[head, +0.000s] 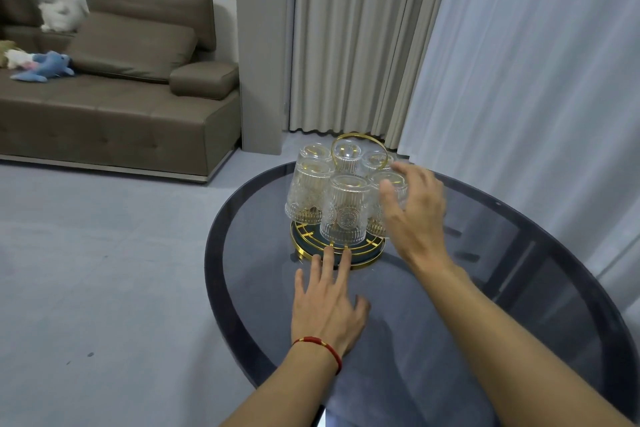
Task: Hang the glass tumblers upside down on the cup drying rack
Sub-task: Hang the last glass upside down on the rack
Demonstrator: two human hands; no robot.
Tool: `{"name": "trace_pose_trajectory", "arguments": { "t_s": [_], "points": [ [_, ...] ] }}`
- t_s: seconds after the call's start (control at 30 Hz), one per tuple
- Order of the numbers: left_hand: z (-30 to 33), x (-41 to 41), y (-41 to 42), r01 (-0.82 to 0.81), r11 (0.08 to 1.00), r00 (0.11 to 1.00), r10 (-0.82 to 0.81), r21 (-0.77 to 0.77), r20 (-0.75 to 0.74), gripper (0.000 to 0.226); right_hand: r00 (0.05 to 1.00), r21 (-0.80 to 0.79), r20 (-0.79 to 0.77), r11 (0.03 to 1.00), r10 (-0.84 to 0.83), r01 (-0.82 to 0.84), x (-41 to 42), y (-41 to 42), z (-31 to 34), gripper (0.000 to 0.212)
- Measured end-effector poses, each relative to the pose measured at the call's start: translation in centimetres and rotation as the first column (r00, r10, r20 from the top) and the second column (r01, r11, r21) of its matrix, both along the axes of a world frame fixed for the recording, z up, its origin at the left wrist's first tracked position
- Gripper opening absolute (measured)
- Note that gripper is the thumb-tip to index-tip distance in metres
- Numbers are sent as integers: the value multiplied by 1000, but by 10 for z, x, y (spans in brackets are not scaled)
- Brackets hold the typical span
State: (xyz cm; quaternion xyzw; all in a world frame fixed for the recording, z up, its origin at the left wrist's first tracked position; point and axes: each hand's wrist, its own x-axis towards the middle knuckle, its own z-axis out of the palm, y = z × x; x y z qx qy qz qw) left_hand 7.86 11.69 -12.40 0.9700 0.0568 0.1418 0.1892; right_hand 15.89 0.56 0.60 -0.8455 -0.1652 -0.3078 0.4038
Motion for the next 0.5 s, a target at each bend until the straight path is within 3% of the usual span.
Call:
{"name": "trace_pose_trajectory", "arguments": {
  "t_s": [0.07, 0.2, 0.33, 0.5],
  "points": [
    [-1, 1, -1, 0, 1000, 1000, 0, 27, -5, 75, 994, 153, -93, 986, -50, 64, -6, -17, -16, 49],
    [0, 0, 0, 0, 999, 1000, 1, 40, -7, 74, 964, 172, -266, 984, 10, 37, -6, -20, -30, 72],
    [2, -2, 0, -13, 999, 1000, 13, 40, 4, 75, 962, 184, -248, 981, 111, -65, 6, -5, -28, 84],
    [2, -2, 1, -20, 998, 1000, 19, 56, 17, 72, 975, 187, -196, 980, 109, -72, 19, -5, -30, 81]
  ]
}}
